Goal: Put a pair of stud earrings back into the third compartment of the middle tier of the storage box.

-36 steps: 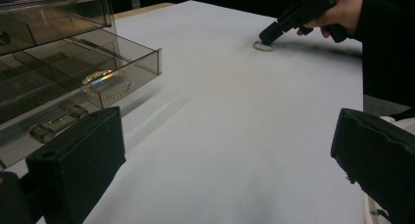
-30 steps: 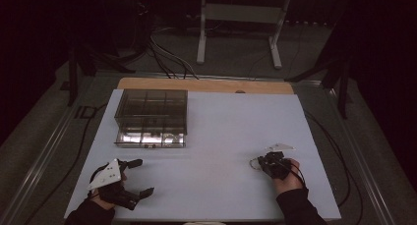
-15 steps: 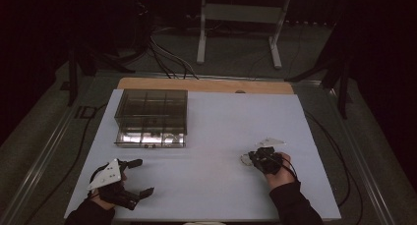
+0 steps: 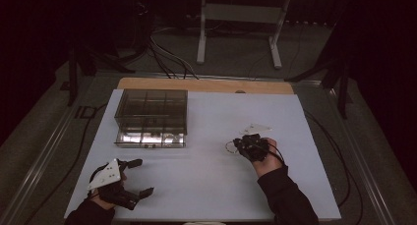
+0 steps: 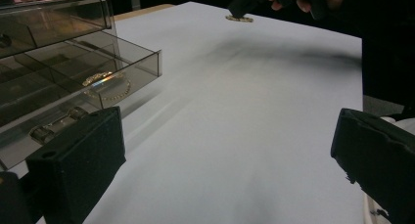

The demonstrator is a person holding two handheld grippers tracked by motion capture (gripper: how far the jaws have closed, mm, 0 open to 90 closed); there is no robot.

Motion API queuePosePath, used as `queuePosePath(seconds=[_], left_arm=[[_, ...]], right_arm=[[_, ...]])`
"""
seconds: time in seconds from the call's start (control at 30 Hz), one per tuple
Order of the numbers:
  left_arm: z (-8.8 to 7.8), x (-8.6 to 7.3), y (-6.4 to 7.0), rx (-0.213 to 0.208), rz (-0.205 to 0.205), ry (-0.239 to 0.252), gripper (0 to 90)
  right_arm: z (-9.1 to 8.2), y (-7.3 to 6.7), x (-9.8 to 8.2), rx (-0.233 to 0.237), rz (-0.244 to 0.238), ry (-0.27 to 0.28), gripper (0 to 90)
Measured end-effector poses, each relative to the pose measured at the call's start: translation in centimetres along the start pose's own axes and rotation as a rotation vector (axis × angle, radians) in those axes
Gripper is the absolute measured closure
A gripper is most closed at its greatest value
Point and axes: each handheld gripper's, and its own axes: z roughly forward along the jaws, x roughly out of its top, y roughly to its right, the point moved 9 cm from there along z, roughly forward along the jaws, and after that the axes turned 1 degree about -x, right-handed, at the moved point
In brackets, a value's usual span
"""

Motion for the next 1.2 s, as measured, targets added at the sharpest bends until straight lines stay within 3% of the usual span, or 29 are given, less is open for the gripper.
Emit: queuePosePath(seconds=[0.6, 1.2], left_arm=[[0.0, 0.0, 0.0, -0.001, -0.002, 0.002, 0.6], [-0.1, 0.1, 0.1, -0.003, -0.001, 0.006, 0.6]], right_arm=[[1.3, -3.7, 5.2, 0.067, -0.086, 0.044, 87.1], [2.8, -7.2, 9.5, 0.118, -0.161, 0.055, 87.1]])
